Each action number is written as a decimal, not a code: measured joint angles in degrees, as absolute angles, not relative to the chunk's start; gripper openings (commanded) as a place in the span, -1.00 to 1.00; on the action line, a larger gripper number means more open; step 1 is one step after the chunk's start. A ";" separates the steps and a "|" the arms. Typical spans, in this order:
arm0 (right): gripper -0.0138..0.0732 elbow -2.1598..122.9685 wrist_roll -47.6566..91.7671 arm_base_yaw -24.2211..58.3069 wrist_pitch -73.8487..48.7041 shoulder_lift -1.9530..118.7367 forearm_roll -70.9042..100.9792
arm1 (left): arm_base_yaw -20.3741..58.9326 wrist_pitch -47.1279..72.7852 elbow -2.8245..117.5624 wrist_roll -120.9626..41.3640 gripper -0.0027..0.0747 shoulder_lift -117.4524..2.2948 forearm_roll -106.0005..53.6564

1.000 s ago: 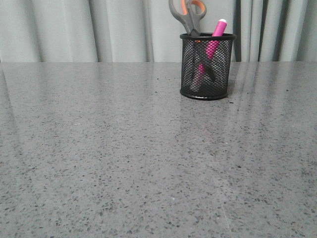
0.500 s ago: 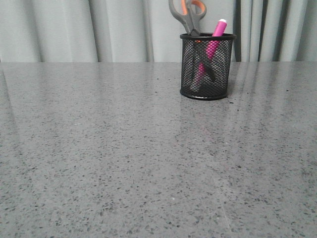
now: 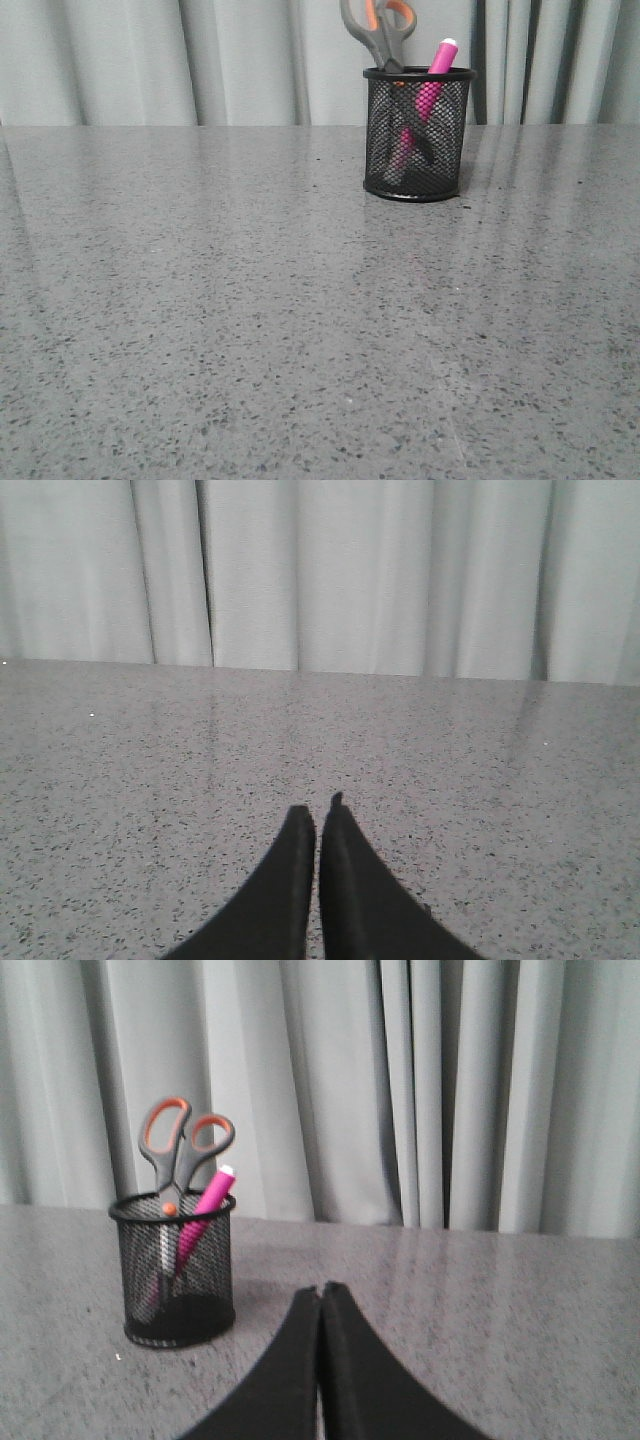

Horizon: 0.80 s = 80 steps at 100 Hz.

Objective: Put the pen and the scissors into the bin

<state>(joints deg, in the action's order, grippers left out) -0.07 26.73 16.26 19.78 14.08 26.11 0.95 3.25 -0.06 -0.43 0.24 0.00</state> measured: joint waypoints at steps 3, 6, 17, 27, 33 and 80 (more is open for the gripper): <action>-0.86 -0.07 25.37 15.11 18.30 13.57 23.99 | 0.95 3.25 -0.06 -0.43 -0.98 0.24 0.00; -0.86 -0.07 23.56 14.00 16.40 12.96 22.15 | 0.95 3.25 -0.06 -0.43 -0.98 0.24 0.00; -0.86 -0.49 17.66 9.78 10.92 9.87 14.85 | 0.95 3.25 -0.06 -0.43 -0.98 0.24 0.00; -0.86 -0.49 12.36 6.19 6.19 6.57 9.48 | 0.95 3.25 -0.06 -0.43 -0.98 0.24 0.00; -0.86 -0.49 10.39 3.73 2.64 4.28 7.30 | 0.95 3.25 -0.06 -0.43 -0.98 0.24 0.00; -0.86 -0.49 8.34 -2.95 -8.76 -0.65 1.80 | 0.95 3.29 -0.06 -0.43 -0.98 0.24 0.00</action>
